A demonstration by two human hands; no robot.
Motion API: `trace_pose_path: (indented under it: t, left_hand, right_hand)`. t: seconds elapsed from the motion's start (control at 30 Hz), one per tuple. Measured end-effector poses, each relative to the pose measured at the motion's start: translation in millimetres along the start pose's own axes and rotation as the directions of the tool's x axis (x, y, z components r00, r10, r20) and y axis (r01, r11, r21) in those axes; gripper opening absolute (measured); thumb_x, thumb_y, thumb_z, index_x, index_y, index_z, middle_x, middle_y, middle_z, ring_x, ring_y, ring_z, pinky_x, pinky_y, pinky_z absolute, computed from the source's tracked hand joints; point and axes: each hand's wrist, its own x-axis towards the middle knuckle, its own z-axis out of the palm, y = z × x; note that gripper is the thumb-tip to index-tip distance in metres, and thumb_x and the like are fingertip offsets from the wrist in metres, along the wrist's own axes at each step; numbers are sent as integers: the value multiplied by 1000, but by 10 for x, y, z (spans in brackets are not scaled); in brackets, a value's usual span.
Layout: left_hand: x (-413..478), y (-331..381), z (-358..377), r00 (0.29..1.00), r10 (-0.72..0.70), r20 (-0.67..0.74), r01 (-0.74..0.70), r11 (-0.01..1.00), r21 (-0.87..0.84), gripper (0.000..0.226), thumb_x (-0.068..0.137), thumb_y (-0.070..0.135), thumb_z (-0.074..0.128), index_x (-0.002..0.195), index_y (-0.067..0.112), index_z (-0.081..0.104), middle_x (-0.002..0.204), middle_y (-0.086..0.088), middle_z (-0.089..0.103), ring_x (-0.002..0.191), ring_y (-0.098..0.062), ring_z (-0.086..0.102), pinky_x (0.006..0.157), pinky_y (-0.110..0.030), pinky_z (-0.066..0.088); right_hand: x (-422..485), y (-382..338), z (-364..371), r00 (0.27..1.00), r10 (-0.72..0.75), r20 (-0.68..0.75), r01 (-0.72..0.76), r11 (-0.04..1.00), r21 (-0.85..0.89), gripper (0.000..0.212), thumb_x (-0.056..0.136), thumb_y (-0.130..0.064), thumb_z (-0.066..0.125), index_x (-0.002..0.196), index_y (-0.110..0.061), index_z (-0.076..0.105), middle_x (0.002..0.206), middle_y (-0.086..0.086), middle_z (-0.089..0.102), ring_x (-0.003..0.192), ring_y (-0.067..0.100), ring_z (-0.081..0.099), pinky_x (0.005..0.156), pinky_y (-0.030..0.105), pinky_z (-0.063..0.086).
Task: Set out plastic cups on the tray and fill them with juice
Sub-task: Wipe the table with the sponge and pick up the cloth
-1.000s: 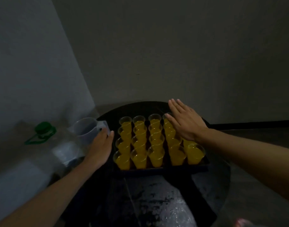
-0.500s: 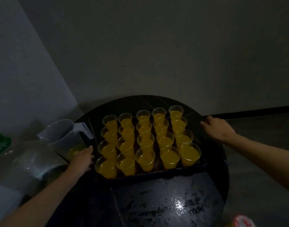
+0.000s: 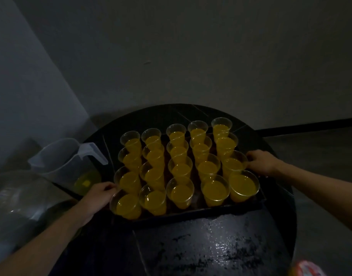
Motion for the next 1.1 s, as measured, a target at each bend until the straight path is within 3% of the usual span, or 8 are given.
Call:
trace_pose_path:
  t: [0.23,0.4,0.53,0.73,0.83,0.97,1.1]
  left_hand:
    - [144,-15,-2,1000,24,10,-24,998,52,16,90,27,74,99,13,72,90,-8,77,93,-29,72,91,-47,56]
    - [188,39,93,994,111,10,-111,980,164,15,97,34,64,107,23,64,99,2,70,91,-12,66,70,-24,48]
    - [195,4,122,982,185,43,-190,965,181,11,99,29,61,109,34,58,102,7,66,93,-9,63,78,-26,49]
    - [304,-56,127,986,163,21,-164,960,229,9,98,23,64,105,18,68,95,0,71,86,-12,67,68,-20,47]
    - [386,-104,127,990,144,3,-137,933,334,16,99,18,62,94,7,72,86,-4,71,78,-15,67,65,-23,48]
    - [524,-212,98,988,155,14,-145,883,446,24,98,13,60,81,2,73,81,-13,73,80,-28,70,76,-43,57]
    - [743,-409,29,973,233,4,-188,775,603,22,95,23,61,78,12,70,78,-8,72,78,-29,70,75,-47,57]
  right_hand:
    - [96,1,4,1000,-1,7,1,999,-35,28,95,-40,62,94,-11,61,83,10,69,66,16,65,58,25,50]
    - [159,62,25,999,-34,-8,34,998,-48,35,93,-46,62,87,-11,64,85,10,70,76,21,67,68,31,53]
    - [189,97,12,1000,0,13,0,1000,0,37,89,-47,66,84,-10,62,85,11,68,73,20,64,67,31,51]
    - [217,77,49,999,10,-35,-13,996,-90,40,88,-52,65,79,-13,59,84,11,67,72,22,63,72,37,55]
    - [217,49,70,998,0,-68,-8,994,-111,38,91,-48,61,74,-15,57,76,7,65,66,18,61,64,32,51]
    - [172,3,107,991,-2,-131,-27,976,-217,35,95,-37,56,70,-13,58,75,5,63,65,16,60,56,26,44]
    - [186,2,118,990,-22,-141,-6,981,-196,34,96,-33,56,69,-13,56,72,6,62,62,15,59,57,26,45]
